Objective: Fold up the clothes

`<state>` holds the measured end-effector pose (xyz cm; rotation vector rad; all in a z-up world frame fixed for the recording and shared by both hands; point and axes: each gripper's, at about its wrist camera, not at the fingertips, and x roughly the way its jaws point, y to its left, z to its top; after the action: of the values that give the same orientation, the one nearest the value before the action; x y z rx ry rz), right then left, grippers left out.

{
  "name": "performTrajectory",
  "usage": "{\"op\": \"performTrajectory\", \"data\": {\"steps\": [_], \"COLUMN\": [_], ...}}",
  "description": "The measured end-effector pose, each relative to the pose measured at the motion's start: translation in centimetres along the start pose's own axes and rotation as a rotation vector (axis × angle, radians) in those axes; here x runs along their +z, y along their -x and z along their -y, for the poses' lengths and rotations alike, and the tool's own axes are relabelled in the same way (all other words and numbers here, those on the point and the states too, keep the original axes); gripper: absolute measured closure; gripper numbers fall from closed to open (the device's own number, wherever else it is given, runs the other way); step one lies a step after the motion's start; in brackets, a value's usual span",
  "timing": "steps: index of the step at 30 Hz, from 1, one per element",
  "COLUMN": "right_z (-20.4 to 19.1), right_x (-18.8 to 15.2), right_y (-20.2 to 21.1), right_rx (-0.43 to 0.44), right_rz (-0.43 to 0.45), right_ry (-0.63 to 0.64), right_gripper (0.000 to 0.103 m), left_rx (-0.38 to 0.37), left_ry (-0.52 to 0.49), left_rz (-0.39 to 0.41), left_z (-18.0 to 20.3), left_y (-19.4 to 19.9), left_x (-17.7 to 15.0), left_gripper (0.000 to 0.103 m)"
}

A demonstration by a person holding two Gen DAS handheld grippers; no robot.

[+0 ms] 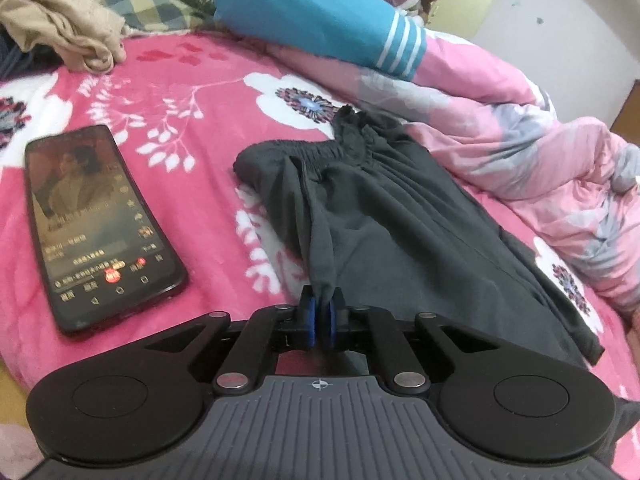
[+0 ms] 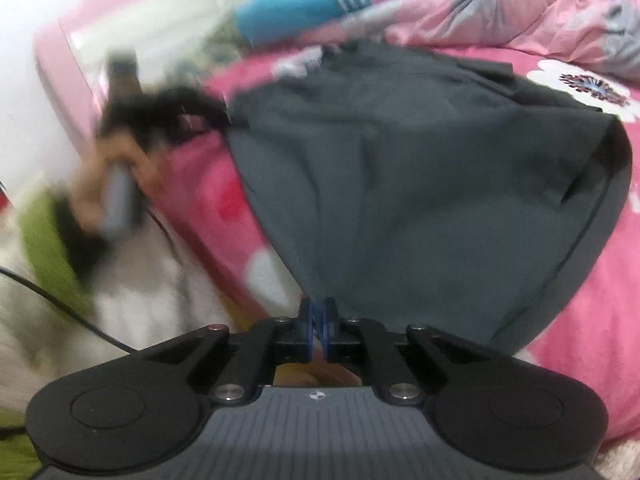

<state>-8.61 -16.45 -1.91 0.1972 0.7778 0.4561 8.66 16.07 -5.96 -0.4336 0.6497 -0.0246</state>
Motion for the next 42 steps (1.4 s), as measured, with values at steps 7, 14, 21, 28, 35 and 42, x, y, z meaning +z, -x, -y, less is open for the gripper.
{"op": "performTrajectory", "data": {"steps": [7,14,21,28,35,42], "right_z": [10.7,18.5,19.7,20.7,18.7,18.5], "right_x": [3.7,3.6,2.9,1.0,1.2,0.5], "right_y": [5.7,2.4,0.9,2.8,3.0,3.0], "right_rx": [-0.165,-0.030,0.193,0.155,0.054,0.045], "right_rz": [0.278,0.297,0.260,0.335,0.308,0.309], "right_ry": [-0.330,-0.645,-0.729,-0.812,-0.683,-0.648], "right_gripper": [0.063,0.062,0.094,0.102,0.098,0.094], "left_rx": [0.028,-0.121,-0.394,-0.586,-0.551,-0.485], "left_ry": [-0.023,-0.192,-0.360,-0.600,-0.768,-0.855], "left_rz": [0.077,0.056,-0.065,-0.208,-0.200,-0.170], "left_z": [0.6,4.2,9.7,15.6,19.5,21.4], "left_y": [2.3,4.5,4.9,5.8,6.0,5.8], "left_x": [-0.9,-3.1,-7.7,-12.6,-16.1,-18.0], "left_gripper": [0.069,0.068,0.068,0.063,0.057,0.079]}}
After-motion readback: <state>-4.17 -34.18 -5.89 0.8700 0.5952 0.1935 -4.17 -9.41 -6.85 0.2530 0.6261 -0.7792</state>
